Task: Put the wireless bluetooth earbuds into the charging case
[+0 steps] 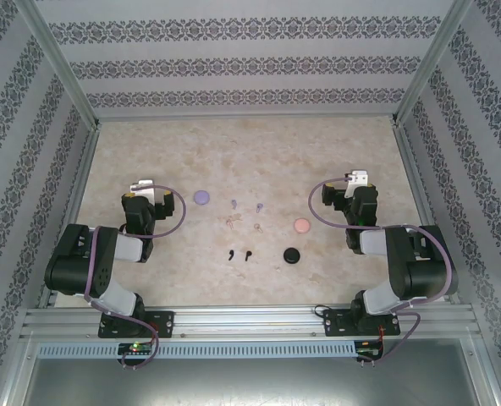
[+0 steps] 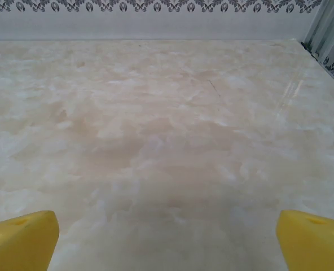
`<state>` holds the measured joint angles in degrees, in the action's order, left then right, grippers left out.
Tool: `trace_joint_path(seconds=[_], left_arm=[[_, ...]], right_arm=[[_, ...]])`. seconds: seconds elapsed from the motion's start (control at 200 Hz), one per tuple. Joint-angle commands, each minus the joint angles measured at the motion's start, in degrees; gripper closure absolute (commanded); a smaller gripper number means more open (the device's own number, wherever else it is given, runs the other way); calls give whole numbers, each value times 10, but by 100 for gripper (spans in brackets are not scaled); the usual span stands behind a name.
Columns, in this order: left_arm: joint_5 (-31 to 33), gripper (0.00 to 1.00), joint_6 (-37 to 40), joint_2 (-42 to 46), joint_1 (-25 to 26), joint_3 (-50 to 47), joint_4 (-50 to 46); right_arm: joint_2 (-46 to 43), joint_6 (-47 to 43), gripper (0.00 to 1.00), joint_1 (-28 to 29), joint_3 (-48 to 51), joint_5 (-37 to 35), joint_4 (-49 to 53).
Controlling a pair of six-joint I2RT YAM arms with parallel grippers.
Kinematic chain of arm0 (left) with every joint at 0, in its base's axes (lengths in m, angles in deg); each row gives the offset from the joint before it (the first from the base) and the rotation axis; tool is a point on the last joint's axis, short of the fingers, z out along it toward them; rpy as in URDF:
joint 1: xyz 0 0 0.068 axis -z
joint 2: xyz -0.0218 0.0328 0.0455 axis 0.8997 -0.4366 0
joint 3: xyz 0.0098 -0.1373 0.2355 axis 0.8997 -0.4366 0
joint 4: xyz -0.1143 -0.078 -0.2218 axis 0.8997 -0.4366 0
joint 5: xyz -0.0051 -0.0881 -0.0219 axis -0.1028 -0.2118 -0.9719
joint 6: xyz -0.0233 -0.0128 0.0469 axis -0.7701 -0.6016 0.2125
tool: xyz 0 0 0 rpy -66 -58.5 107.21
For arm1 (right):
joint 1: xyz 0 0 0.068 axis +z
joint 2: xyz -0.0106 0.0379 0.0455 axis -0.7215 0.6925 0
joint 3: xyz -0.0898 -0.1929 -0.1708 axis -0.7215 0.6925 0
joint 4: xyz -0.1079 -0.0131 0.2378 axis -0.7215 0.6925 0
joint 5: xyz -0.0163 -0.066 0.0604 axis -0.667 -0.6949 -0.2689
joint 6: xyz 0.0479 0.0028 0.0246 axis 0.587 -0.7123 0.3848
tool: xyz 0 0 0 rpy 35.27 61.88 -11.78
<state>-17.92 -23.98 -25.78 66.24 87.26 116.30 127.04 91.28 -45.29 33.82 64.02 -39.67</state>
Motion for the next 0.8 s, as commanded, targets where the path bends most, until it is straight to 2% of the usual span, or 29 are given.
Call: trace_joint_path(seconds=[0.0, 0.215, 0.794], left_arm=[[-6, 1, -4, 0, -4, 14, -1], [-37, 1, 7, -5, -5, 47, -58], [-71, 1, -1, -6, -21, 56, -76]], right_arm=[[-3, 0, 2, -1, -7, 10, -10], [-4, -1, 2, -1, -7, 10, -11], [-2, 3, 2, -3, -9, 13, -8]])
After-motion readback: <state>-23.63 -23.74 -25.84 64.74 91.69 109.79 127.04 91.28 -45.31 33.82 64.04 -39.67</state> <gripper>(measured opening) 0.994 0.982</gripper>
